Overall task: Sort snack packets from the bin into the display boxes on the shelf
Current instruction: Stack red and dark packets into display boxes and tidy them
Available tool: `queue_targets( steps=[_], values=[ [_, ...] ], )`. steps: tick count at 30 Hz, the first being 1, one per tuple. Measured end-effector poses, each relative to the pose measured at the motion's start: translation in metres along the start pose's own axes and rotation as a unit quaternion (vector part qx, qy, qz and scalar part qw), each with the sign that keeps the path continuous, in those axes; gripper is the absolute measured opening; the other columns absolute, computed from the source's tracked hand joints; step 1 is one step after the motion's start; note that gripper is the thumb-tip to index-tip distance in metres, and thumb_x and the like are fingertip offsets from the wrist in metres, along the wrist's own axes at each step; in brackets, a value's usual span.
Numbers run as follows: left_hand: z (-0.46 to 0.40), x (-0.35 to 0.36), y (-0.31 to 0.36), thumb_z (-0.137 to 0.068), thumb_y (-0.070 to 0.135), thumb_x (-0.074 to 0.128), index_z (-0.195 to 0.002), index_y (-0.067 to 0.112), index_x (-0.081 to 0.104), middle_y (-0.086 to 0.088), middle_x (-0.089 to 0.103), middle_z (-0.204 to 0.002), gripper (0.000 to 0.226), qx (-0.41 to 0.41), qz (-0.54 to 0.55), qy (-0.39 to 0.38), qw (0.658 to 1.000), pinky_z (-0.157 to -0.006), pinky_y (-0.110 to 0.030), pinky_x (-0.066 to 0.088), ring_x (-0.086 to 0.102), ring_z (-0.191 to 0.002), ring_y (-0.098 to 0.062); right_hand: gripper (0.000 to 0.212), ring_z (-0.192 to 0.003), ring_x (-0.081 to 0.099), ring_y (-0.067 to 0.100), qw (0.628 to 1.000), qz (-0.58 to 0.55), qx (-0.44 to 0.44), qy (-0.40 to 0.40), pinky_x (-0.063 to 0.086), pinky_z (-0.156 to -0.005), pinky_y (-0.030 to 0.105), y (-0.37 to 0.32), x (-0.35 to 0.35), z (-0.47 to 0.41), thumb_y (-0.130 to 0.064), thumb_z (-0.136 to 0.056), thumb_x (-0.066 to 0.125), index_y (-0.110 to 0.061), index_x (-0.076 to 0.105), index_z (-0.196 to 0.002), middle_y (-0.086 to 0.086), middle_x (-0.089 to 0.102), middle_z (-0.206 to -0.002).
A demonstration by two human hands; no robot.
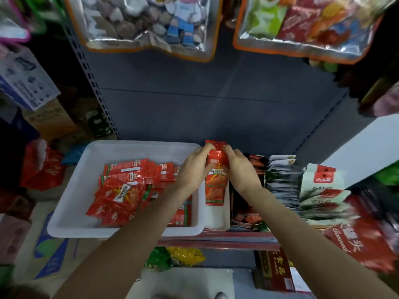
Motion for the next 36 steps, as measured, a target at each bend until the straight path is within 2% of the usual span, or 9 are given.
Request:
queue_targets(
  steps=[5,7,9,13,17,22,29,33,36],
  values=[
    [0.008,0.001,-0.013,-0.086,0.005,0.062,-0.111,0.011,0.060,-0.006,0.060,-0.110,0.025,-0.016,-0.059,-0.035,0.997,-0.083,-0.027,0.050,0.060,-0.098,-0.017,0.033,-0.103,0.059,0.030,0.988,0.093,-0.016,-0.119,0.049,-0.076,0.036,0.000,0.016,-0.006,-0.005,-0.089,0.054,-0.013,0.051,-0.121,0.009,0.052,-0.117],
    [0.012,-0.007,-0.021,-0.085,0.005,0.063,-0.108,0.011,0.061,-0.005,0.062,-0.108,0.023,-0.025,-0.053,-0.009,0.998,-0.080,-0.029,0.051,0.061,-0.096,-0.017,0.049,-0.113,0.052,0.027,0.991,0.093,-0.031,-0.096,0.050,-0.081,0.034,-0.005,0.021,-0.004,0.001,-0.085,0.058,-0.016,0.047,-0.129,0.008,0.044,-0.125],
    [0.022,-0.018,-0.034,-0.085,0.008,0.065,-0.107,0.011,0.062,-0.005,0.064,-0.107,0.022,-0.053,-0.048,0.019,0.997,-0.081,-0.033,0.052,0.061,-0.096,-0.018,0.061,-0.122,0.040,0.028,0.989,0.122,-0.062,-0.056,0.044,-0.098,0.041,-0.016,0.024,0.003,0.002,-0.082,0.059,-0.016,0.039,-0.137,0.009,0.038,-0.132],
    [0.053,-0.040,-0.073,-0.085,0.015,0.067,-0.113,0.015,0.058,0.000,0.064,-0.110,0.029,-0.149,-0.063,0.013,0.987,-0.086,-0.031,0.049,0.060,-0.100,-0.017,0.047,-0.132,0.034,0.029,0.983,0.149,-0.102,-0.012,0.016,-0.115,0.049,-0.053,0.039,0.016,-0.008,-0.089,0.052,-0.015,0.043,-0.135,0.011,0.037,-0.139],
    [0.080,-0.060,-0.112,-0.083,0.016,0.069,-0.115,0.012,0.061,-0.007,0.061,-0.115,0.033,-0.219,-0.104,-0.045,0.969,-0.090,-0.034,0.047,0.058,-0.105,-0.025,0.051,-0.122,0.047,0.029,0.978,0.008,-0.127,-0.163,0.042,-0.103,0.041,-0.086,0.079,0.018,-0.016,-0.089,0.058,-0.018,0.041,-0.138,0.008,0.041,-0.138],
    [0.109,-0.076,-0.137,-0.084,0.012,0.068,-0.109,0.004,0.060,-0.012,0.064,-0.111,0.027,-0.280,-0.105,-0.106,0.948,-0.082,-0.027,0.042,0.059,-0.103,-0.026,0.069,-0.120,0.051,0.031,0.937,-0.027,-0.100,-0.334,0.043,-0.102,0.041,-0.106,0.136,0.017,-0.027,-0.080,0.071,-0.023,0.038,-0.141,0.011,0.050,-0.135],
    [0.111,-0.088,-0.139,-0.094,0.007,0.051,-0.118,0.004,0.057,-0.008,0.061,-0.115,0.025,-0.303,0.012,-0.099,0.948,-0.076,-0.028,0.046,0.061,-0.097,-0.022,0.065,-0.119,0.052,0.030,0.930,0.076,-0.164,-0.319,0.044,-0.099,0.042,-0.118,0.132,0.013,-0.034,-0.083,0.065,-0.021,0.038,-0.140,0.010,0.048,-0.135],
    [0.109,-0.088,-0.128,-0.090,-0.006,0.050,-0.130,0.007,0.047,-0.008,0.059,-0.120,0.042,-0.288,0.121,-0.059,0.948,-0.082,-0.023,0.048,0.057,-0.108,-0.020,0.045,-0.103,0.061,0.016,0.947,-0.171,-0.084,-0.258,0.046,-0.097,0.031,-0.116,0.106,0.007,-0.014,-0.084,0.067,-0.018,0.054,-0.127,-0.001,0.065,-0.114],
    [0.102,-0.085,-0.115,-0.087,0.008,0.064,-0.134,0.015,0.045,-0.004,0.060,-0.122,0.051,-0.235,0.197,-0.066,0.950,-0.098,-0.036,0.047,0.057,-0.114,-0.019,0.039,-0.085,0.062,0.003,0.876,-0.417,0.013,-0.243,0.052,-0.089,0.029,-0.114,0.082,0.009,0.003,-0.086,0.058,-0.021,0.057,-0.116,-0.010,0.066,-0.093]
  ],
)
Point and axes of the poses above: each hand's wrist, its own z-axis away from the middle knuckle, its own x-axis out of the palm, y = z × x, the point moved 1 cm from there along -z, towards the middle knuckle
